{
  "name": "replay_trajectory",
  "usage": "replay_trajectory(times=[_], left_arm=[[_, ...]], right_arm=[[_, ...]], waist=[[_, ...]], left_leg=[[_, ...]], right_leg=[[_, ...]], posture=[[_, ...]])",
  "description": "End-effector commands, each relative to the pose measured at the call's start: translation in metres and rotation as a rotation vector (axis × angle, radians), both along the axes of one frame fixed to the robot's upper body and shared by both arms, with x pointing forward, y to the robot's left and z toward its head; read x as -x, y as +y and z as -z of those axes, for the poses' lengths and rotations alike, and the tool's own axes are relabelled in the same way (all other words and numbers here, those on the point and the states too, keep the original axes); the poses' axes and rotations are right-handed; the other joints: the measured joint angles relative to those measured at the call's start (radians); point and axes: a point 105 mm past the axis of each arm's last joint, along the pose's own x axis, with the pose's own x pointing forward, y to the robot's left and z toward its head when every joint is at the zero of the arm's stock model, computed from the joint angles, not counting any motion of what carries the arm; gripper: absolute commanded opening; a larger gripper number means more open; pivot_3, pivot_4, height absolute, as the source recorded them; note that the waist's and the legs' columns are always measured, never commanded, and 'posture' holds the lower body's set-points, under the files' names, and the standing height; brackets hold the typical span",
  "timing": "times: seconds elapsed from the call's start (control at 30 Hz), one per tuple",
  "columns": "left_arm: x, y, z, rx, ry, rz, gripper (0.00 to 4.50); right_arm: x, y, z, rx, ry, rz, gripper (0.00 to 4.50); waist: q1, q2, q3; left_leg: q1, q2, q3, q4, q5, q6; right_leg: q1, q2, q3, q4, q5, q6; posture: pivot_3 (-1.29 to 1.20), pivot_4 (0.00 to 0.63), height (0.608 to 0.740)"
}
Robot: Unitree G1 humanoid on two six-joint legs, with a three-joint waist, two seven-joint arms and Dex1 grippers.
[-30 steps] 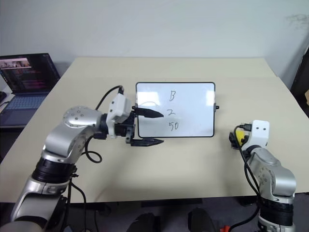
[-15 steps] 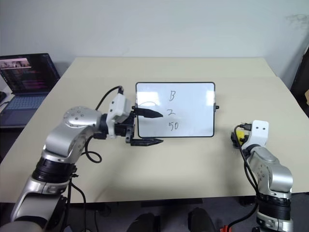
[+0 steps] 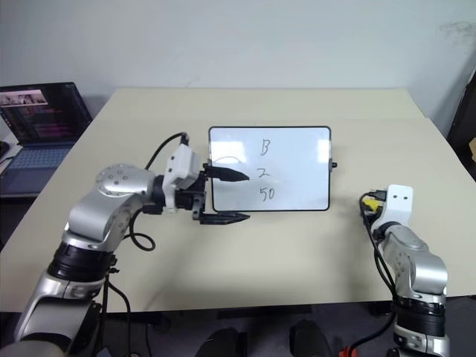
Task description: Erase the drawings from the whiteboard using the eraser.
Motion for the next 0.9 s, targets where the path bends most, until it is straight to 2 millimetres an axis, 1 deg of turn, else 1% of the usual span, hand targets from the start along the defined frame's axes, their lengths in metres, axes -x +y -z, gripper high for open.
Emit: replay_trajectory(times=[0.03,0.17,0.23,0.27,0.3,0.37,0.4,0.43,0.5,0.57,0.67,0.73,0.9], left_arm=[[-0.007,0.013,-0.015,0.044,-0.036,-0.093,4.50],[-0.018,0.027,-0.024,0.106,-0.046,-0.223,4.50],[-0.026,0.036,-0.027,0.131,-0.055,-0.314,4.50],[-0.029,0.039,-0.028,0.142,-0.054,-0.345,4.50],[-0.031,0.043,-0.028,0.155,-0.046,-0.378,4.50],[-0.033,0.047,-0.028,0.171,-0.033,-0.415,4.50],[-0.033,0.049,-0.028,0.174,-0.033,-0.427,4.50],[-0.035,0.051,-0.029,0.180,-0.029,-0.445,4.50],[-0.038,0.055,-0.030,0.187,-0.026,-0.470,4.50],[-0.045,0.062,-0.033,0.197,-0.021,-0.523,4.50],[-0.050,0.069,-0.034,0.198,-0.024,-0.567,4.50],[-0.052,0.075,-0.033,0.201,-0.022,-0.596,4.50],[-0.053,0.083,-0.028,0.177,-0.026,-0.635,4.50]], right_arm=[[-0.001,0.002,-0.022,0.048,-0.093,-0.041,1.15],[0.005,0.011,-0.042,0.081,-0.187,-0.117,1.14],[0.008,0.026,-0.054,0.141,-0.243,-0.200,1.14],[0.010,0.036,-0.059,0.188,-0.272,-0.249,1.14],[0.010,0.050,-0.066,0.238,-0.313,-0.310,1.14],[0.010,0.072,-0.075,0.301,-0.372,-0.396,1.14],[0.009,0.081,-0.080,0.330,-0.400,-0.432,1.14],[0.007,0.096,-0.087,0.368,-0.449,-0.487,1.14],[0.004,0.114,-0.096,0.423,-0.513,-0.557,1.14],[-0.004,0.136,-0.101,0.476,-0.565,-0.636,1.14],[-0.016,0.156,-0.104,0.530,-0.611,-0.701,1.14],[-0.028,0.171,-0.107,0.531,-0.634,-0.723,1.14],[-0.052,0.193,-0.111,0.537,-0.653,-0.753,1.14]], waist=[[0.000,0.000,0.000],[0.000,0.000,0.000],[0.000,0.000,0.000],[-0.001,0.000,0.000],[-0.001,0.000,0.000],[-0.003,0.000,0.000],[-0.003,0.000,0.000],[-0.003,0.000,0.000],[-0.002,-0.001,0.000],[-0.002,-0.001,0.001],[-0.001,-0.001,0.000],[-0.002,-0.002,0.001],[-0.003,-0.002,0.001]], left_leg=[[0.000,0.000,0.000,0.000,0.000,0.000],[-0.001,0.000,0.000,0.000,0.000,0.000],[0.000,0.000,0.001,0.000,0.000,0.000],[0.000,0.000,0.001,0.000,0.000,0.000],[0.000,0.000,0.001,0.000,0.000,0.000],[0.000,0.000,0.002,0.000,0.000,0.000],[0.000,0.000,0.001,0.000,0.000,0.000],[0.000,0.000,0.002,0.001,0.000,0.000],[-0.001,0.000,0.003,0.002,0.000,0.000],[-0.001,0.000,0.004,0.003,0.000,0.000],[-0.001,0.000,0.004,0.003,0.000,-0.001],[-0.001,0.000,0.005,0.003,0.001,-0.001],[-0.002,0.000,0.006,0.002,0.002,-0.004]], right_leg=[[0.000,0.000,0.000,0.000,0.000,0.000],[-0.001,0.000,0.000,0.000,0.000,0.000],[-0.001,0.000,0.000,0.000,0.000,0.000],[-0.001,0.000,0.000,0.001,0.000,0.000],[-0.001,0.000,0.000,0.001,0.000,0.000],[-0.002,0.000,0.001,0.002,0.000,0.000],[-0.002,0.000,0.001,0.003,0.000,0.000],[-0.002,0.000,0.001,0.004,0.000,0.000],[-0.005,0.000,0.002,0.007,0.000,0.000],[-0.007,0.000,0.003,0.009,0.000,0.000],[-0.008,0.000,0.003,0.011,0.000,0.000],[-0.009,0.000,0.003,0.011,0.000,0.000],[-0.011,0.000,0.004,0.011,0.000,-0.001]], posture=[[0.00,0.150,0.740],[0.00,0.150,0.740],[0.00,0.150,0.740],[0.00,0.150,0.740],[0.00,0.150,0.740],[0.00,0.150,0.740],[0.00,0.150,0.740],[0.00,0.150,0.740],[0.00,0.150,0.740],[0.00,0.150,0.740],[0.00,0.150,0.740],[0.00,0.150,0.740],[0.00,0.150,0.740]])
